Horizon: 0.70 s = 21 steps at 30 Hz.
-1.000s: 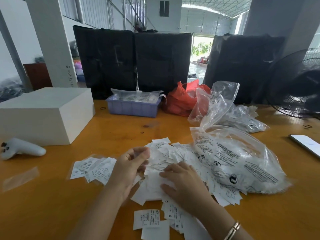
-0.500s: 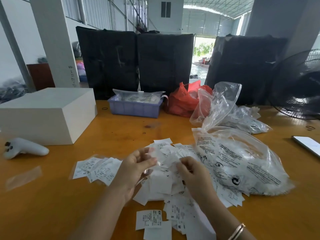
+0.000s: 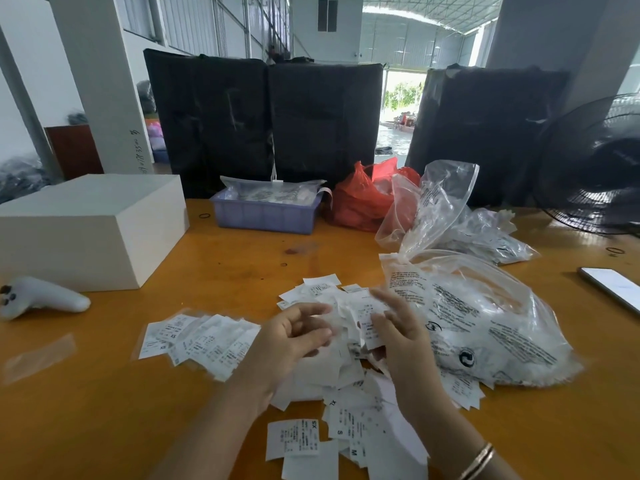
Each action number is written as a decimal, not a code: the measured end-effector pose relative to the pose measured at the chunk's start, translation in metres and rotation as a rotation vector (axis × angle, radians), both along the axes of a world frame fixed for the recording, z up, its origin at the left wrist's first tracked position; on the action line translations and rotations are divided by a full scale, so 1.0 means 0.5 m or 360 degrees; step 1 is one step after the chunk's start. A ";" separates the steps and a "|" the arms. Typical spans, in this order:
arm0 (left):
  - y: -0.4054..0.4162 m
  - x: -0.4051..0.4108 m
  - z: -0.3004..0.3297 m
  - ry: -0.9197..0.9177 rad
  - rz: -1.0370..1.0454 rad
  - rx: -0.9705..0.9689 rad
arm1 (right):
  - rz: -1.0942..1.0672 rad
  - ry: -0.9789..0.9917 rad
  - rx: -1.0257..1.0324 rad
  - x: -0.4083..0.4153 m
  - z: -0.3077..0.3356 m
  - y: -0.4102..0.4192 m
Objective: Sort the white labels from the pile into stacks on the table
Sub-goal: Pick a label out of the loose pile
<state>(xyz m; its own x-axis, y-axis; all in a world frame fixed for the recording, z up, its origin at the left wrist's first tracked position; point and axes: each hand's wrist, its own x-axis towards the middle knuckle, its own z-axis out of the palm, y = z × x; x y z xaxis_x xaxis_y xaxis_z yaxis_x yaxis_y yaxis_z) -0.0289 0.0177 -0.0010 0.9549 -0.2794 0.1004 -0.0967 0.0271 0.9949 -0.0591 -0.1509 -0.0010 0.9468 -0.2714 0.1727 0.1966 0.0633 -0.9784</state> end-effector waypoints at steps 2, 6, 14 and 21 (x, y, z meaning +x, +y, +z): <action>-0.002 0.000 -0.001 -0.0029 0.0001 -0.0008 | -0.0030 -0.0038 -0.0249 -0.002 0.001 0.005; -0.002 0.001 -0.001 -0.0079 0.0021 0.0018 | 0.0011 -0.0119 -0.0423 -0.006 0.004 0.018; -0.008 0.003 -0.015 -0.0337 0.0012 0.0352 | -0.0058 -0.0138 0.0417 0.002 0.010 0.005; -0.013 0.003 -0.020 -0.0508 0.0067 0.0528 | 0.0095 0.0026 0.0440 -0.003 0.000 0.015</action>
<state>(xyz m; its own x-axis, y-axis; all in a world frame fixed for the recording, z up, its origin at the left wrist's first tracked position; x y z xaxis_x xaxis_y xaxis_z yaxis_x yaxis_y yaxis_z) -0.0274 0.0112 -0.0107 0.9019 -0.3079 0.3030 -0.3939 -0.2979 0.8695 -0.0605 -0.1432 -0.0010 0.9646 -0.2497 0.0844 0.1689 0.3394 -0.9254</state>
